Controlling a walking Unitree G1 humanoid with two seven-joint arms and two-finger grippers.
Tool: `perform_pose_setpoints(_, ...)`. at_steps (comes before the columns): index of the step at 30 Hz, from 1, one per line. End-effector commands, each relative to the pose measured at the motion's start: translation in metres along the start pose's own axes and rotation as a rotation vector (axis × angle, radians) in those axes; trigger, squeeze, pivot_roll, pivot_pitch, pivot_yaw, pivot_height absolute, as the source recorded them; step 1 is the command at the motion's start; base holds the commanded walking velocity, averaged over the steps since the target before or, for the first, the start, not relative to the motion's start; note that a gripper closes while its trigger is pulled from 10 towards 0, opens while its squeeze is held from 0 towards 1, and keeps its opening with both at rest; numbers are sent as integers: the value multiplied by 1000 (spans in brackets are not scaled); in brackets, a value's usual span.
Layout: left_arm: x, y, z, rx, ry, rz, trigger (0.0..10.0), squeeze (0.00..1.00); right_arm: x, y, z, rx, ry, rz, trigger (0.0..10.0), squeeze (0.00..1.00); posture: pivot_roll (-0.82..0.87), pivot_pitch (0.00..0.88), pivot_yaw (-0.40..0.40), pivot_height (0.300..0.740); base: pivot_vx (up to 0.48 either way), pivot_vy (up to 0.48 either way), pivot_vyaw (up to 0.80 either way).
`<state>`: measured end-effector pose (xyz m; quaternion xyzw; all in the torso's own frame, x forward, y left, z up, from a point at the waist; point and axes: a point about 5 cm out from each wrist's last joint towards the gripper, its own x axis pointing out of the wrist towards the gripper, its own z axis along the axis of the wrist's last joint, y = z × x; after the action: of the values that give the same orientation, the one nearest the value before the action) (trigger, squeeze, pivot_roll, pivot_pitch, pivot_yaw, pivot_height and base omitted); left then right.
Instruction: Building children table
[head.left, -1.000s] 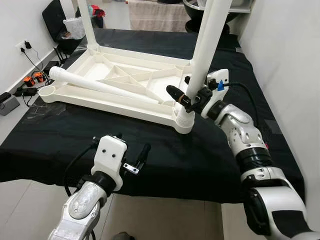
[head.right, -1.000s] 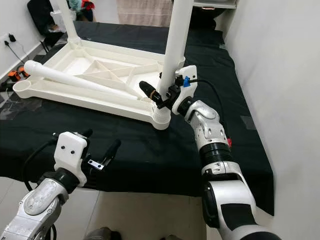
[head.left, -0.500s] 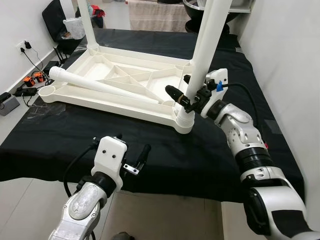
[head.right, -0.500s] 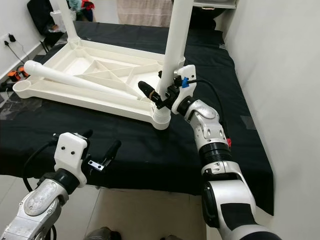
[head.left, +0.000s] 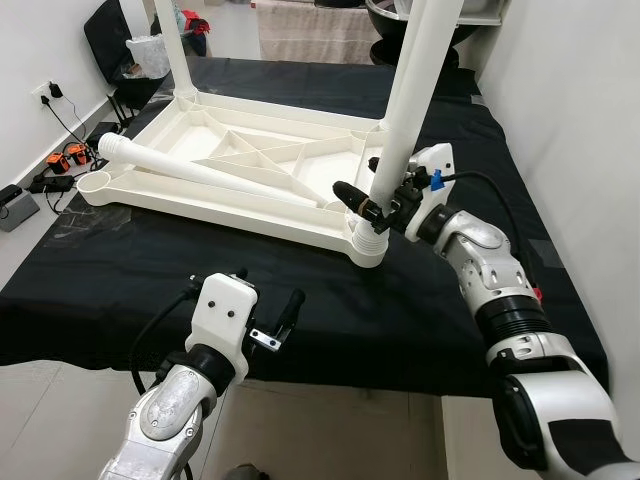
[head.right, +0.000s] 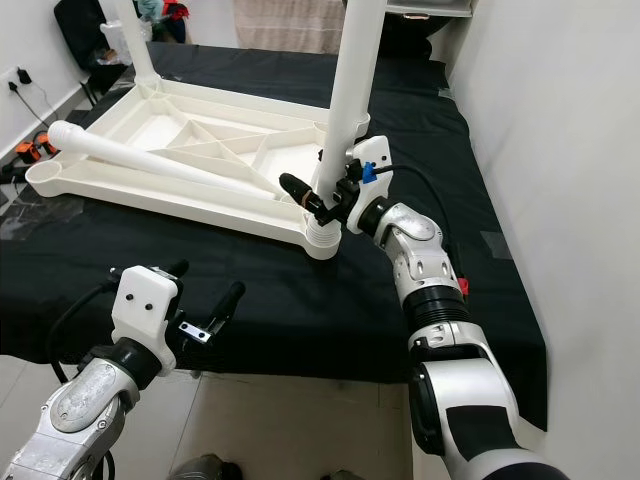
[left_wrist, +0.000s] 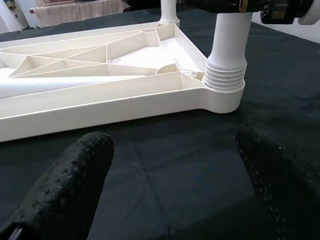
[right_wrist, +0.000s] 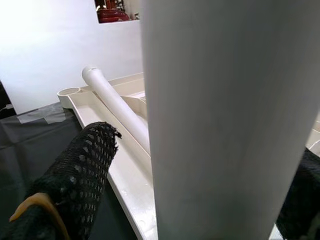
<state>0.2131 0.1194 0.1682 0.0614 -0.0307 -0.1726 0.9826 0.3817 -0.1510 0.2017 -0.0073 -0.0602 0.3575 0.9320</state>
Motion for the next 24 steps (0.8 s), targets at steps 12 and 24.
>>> perform_pose_setpoints(12,-1,1,1,6,2,9,10000,0,2,-3,4,-11,-7,-4,0,0,94,99,-66,740,0,0,0)
perform_pose_setpoints(24,0,3,2,10,-3,17,10000,0,2,-3,4,-15,-8,-6,0,0,91,100,-63,740,0,0,0)
